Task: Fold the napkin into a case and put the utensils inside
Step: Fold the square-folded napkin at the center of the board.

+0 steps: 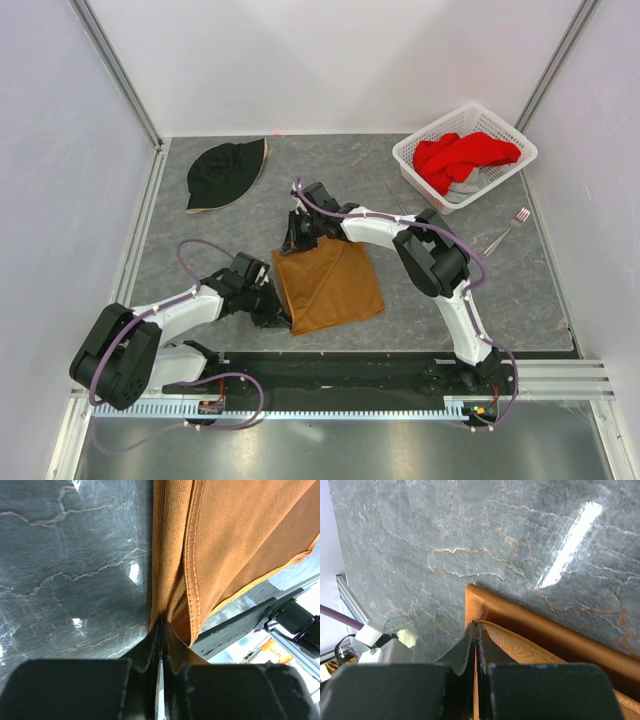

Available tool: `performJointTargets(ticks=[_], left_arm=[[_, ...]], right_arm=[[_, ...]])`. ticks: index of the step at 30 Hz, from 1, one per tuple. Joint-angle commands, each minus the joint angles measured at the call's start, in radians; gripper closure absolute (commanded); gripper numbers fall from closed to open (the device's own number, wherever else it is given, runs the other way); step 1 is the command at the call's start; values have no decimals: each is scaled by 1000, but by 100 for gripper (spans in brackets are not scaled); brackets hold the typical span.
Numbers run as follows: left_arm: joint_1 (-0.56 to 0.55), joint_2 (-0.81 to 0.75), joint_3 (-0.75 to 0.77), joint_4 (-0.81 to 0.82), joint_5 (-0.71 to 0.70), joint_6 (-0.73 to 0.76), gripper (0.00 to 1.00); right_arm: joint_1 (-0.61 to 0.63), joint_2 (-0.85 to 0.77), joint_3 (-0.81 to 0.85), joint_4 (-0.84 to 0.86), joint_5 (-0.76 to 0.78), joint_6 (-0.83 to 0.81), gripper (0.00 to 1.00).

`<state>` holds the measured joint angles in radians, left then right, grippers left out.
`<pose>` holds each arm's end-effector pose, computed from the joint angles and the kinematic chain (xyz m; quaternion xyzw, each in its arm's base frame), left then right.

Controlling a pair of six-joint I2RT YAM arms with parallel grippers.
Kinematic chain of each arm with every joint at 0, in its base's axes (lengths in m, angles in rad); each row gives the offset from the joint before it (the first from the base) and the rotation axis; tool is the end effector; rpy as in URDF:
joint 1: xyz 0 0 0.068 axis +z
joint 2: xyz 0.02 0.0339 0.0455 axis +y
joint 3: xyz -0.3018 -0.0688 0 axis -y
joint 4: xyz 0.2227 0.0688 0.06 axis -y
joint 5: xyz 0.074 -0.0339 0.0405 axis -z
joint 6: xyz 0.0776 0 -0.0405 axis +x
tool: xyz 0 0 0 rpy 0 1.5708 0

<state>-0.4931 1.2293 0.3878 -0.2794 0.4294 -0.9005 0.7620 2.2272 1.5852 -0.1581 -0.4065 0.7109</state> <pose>0.1388 -0.1113 0.1416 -0.1461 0.9423 -0.2991 0.0338 0.3548 0.3810 0.1631 -0.0990 0.9054 0.3858 0.1471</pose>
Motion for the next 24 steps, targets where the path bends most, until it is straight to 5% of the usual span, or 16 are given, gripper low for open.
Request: performJointTargets(ticks=[1,8,18,24], left_arm=[[-2,4,-32,-30,-64,-8,92],[-4,-36,-35,-44,-75,-26,87],[-1,-336,78,-280,-175,-115,61],[-1,-353,167,-365,-228,-117,61]], right_arm=[[7,28,53,29,-12,4,98],[3,34,78,9,-2,-13,91],[-33,-130,101,-103,37,-100,54],[-75,-297,-40,-156,67,-148,47]])
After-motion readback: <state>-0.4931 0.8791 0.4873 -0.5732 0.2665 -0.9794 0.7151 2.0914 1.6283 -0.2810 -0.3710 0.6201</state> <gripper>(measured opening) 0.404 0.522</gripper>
